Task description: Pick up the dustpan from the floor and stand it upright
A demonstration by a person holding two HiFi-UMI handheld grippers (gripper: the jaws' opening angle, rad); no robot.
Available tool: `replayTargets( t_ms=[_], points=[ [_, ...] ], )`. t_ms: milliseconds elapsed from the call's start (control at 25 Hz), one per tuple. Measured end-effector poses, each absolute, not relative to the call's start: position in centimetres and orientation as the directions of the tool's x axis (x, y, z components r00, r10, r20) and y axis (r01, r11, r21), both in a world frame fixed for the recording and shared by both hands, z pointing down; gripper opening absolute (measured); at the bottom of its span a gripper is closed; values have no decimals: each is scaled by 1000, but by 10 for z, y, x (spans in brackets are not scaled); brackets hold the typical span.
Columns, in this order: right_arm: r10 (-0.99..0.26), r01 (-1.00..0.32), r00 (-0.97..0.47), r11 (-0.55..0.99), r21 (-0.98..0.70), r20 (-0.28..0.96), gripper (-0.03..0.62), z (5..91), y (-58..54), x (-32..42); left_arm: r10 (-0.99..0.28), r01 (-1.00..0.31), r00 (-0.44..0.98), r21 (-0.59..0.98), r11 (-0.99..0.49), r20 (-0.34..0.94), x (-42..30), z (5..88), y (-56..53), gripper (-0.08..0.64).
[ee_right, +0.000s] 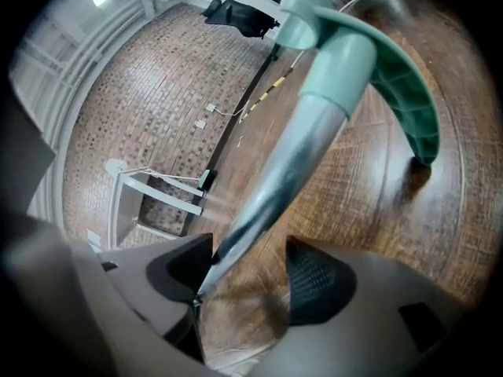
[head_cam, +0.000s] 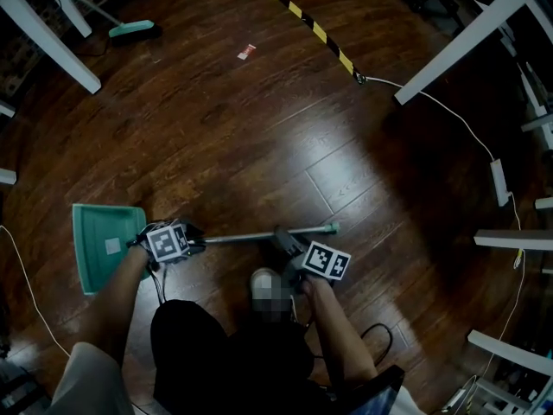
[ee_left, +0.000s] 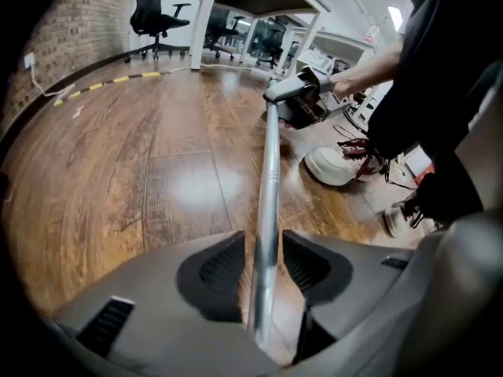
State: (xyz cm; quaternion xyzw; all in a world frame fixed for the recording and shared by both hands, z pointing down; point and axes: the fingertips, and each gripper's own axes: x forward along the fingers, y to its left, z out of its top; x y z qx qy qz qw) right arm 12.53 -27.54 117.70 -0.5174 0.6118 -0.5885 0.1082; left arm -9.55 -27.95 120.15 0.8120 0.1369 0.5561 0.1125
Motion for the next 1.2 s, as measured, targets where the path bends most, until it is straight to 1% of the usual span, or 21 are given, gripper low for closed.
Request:
replayTargets(
  t_ms=[40,80,120,320,440,640,840,1000,1200],
  points=[
    [-763,-519,-437,-219,-826,476,274,1174,-278,125,346,80,340,340,-937,874,-96,1203,-279,149],
    [-765,-536,-433,-207,-818,477,224,1169,-282,125,337,67,346,336,-940,875,-95,1203,-281,122],
    [-767,-553,-428,-197,-810,478,169,1163,-285,124,324,59,358,325,-944,876,-96,1201,-283,121],
    [-792,-606,-401,-148,-782,460,164,1130,-299,124,250,66,391,244,-968,886,-96,1189,-292,117],
    [-832,-664,-357,-94,-742,424,161,1089,-311,136,191,43,470,194,-980,862,-81,1168,-302,118],
    [-888,-777,-289,0,-630,357,158,1005,-338,156,77,-20,636,116,-993,768,-47,1122,-320,120],
    [-931,-865,-220,49,-499,290,155,920,-357,171,-23,-73,778,54,-996,628,-10,1077,-336,121],
    [-957,-921,-171,71,-384,233,146,851,-369,165,-47,-77,840,32,-997,541,10,1040,-346,120],
    [-966,-960,-204,166,-224,159,137,780,-379,142,-68,-79,881,3,-997,468,28,1005,-356,116]
  ],
)
